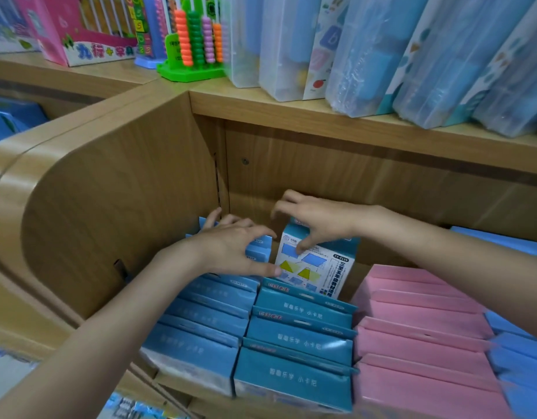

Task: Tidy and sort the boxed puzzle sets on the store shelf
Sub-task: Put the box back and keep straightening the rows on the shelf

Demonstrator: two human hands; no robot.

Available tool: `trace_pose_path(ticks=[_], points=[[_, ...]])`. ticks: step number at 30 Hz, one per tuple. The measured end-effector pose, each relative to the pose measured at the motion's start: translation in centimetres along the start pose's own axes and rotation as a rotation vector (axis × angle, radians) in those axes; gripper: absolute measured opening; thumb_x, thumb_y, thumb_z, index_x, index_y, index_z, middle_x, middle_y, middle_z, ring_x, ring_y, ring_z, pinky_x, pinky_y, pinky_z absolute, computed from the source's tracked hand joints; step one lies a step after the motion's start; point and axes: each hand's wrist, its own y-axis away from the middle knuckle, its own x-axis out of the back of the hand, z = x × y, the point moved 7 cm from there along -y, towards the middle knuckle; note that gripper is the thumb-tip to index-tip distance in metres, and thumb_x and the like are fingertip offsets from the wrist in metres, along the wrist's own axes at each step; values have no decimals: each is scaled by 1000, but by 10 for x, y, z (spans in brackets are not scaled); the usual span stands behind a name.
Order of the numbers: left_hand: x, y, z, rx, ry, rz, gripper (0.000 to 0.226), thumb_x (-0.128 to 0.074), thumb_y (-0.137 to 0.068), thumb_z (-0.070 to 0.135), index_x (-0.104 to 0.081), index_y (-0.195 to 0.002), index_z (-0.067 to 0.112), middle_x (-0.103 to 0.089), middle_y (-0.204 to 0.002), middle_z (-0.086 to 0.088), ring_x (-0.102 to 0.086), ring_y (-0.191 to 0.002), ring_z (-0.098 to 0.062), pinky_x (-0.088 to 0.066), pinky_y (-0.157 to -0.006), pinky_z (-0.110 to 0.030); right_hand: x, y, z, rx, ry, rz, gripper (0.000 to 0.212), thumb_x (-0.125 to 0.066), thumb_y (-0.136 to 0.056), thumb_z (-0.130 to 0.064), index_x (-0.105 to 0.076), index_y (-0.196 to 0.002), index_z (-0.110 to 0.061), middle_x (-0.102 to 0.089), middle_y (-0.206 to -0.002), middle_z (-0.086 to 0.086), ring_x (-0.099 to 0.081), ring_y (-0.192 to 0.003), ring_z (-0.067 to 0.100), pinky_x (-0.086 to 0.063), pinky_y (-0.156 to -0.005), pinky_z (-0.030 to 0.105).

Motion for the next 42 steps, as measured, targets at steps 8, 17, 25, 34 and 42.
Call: trace_pose_path(ticks=[8, 17, 25, 34, 42], points=[[1, 0, -1, -12, 21, 44, 68, -45, -76, 69, -30, -135, 41, -35, -140, 4, -15, -136, -20, 9, -112, -43, 4, 42, 12, -163, -81, 1, 32, -63, -86, -24, -57, -117, -17, -61, -117, 0, -55, -97, 6, -47, -83, 23], [15, 10, -1, -100, 110, 320, 53, -50, -84, 55, -49, -126, 23, -50, -130, -2, -39, -122, -21, -18, -109, -35, 1, 54, 2, -221, -24, 102, 18, -57, -89, -18, -61, -106, -14, -65, -108, 3, -60, -101, 17, -47, -89, 32], [3, 77, 0, -266, 272, 524, 64, -39, -80, 71, -52, -123, 26, -48, -131, 8, -39, -123, -9, -27, -105, -30, 6, 63, -16, -200, -76, 101, 11, -58, -89, -16, -54, -86, -26, -62, -87, -8, -60, -83, 7, -40, -74, 20], [-34, 102, 21, -325, 52, 397, 100, -27, -54, 92, -38, -134, 33, -25, -146, 12, -13, -134, -5, -5, -112, -33, -6, 67, -32, -196, -102, 80, 17, -59, -88, -23, -61, -103, -16, -67, -99, 2, -62, -95, 18, -46, -85, 28], [-45, 123, 31, -371, -128, 599, 82, -38, -67, 79, -30, -135, 34, -29, -148, 5, -12, -137, -13, 3, -112, -38, -18, 85, -38, -235, -355, -11, 46, -53, -88, -42, -44, -127, -20, -59, -122, 4, -59, -106, 17, -49, -90, 28]])
